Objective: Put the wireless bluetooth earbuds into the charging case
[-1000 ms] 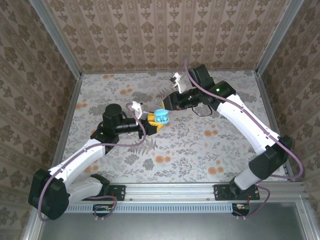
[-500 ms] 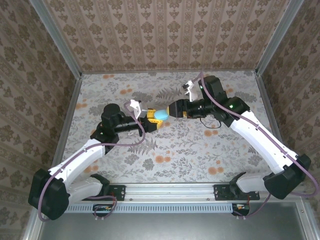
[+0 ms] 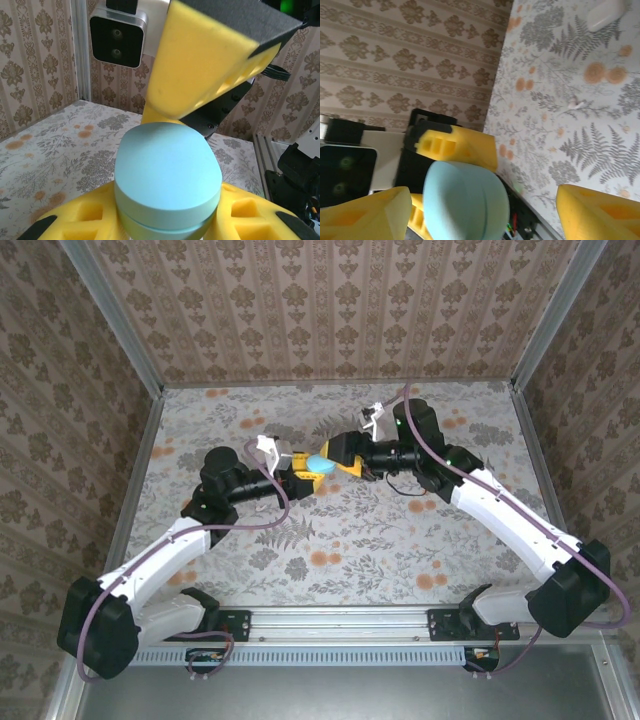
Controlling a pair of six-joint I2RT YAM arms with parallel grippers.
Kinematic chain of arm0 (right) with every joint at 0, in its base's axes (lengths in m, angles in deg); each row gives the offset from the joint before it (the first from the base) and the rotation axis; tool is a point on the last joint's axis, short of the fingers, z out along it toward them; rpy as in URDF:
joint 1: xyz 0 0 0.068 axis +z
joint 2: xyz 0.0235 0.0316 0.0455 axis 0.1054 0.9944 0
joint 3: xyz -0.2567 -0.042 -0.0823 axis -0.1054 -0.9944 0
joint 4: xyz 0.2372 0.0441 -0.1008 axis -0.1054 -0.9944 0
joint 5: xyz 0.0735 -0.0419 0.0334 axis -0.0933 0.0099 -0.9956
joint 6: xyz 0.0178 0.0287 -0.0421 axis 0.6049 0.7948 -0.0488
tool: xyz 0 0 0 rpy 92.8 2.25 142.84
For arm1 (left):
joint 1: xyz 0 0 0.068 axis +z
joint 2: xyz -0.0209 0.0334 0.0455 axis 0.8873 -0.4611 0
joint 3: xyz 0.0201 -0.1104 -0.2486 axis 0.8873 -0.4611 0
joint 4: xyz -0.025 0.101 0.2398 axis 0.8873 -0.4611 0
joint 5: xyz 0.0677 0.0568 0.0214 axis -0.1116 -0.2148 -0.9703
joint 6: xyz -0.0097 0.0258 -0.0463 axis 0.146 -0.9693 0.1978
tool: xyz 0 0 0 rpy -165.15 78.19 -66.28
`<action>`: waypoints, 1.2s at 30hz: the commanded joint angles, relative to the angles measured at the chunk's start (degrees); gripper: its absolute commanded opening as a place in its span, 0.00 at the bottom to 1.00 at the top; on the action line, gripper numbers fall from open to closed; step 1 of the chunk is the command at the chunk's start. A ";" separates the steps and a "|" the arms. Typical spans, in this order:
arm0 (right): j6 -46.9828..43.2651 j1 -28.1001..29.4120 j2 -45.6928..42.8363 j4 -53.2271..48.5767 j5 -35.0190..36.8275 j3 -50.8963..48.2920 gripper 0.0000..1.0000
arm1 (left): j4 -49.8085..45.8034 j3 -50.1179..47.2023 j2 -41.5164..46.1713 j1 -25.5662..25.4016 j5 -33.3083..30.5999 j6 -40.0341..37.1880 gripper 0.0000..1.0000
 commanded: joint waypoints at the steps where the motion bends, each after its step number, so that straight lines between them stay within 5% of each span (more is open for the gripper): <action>1: 5.11 0.35 0.98 6.83 -3.70 -1.56 0.73 | 2.33 1.19 -0.54 0.15 -0.32 1.50 0.07; 9: 7.29 1.35 3.18 9.32 -7.05 -1.48 0.63 | 2.33 1.69 -1.57 0.20 -0.60 2.58 0.08; 19: 8.29 1.76 5.32 9.90 -7.69 -0.51 0.34 | 0.44 2.35 -1.97 0.21 -0.11 1.83 0.09; 36: 9.46 0.53 4.61 11.30 -4.70 -1.10 0.24 | -5.94 1.89 1.29 0.21 0.13 -1.84 0.35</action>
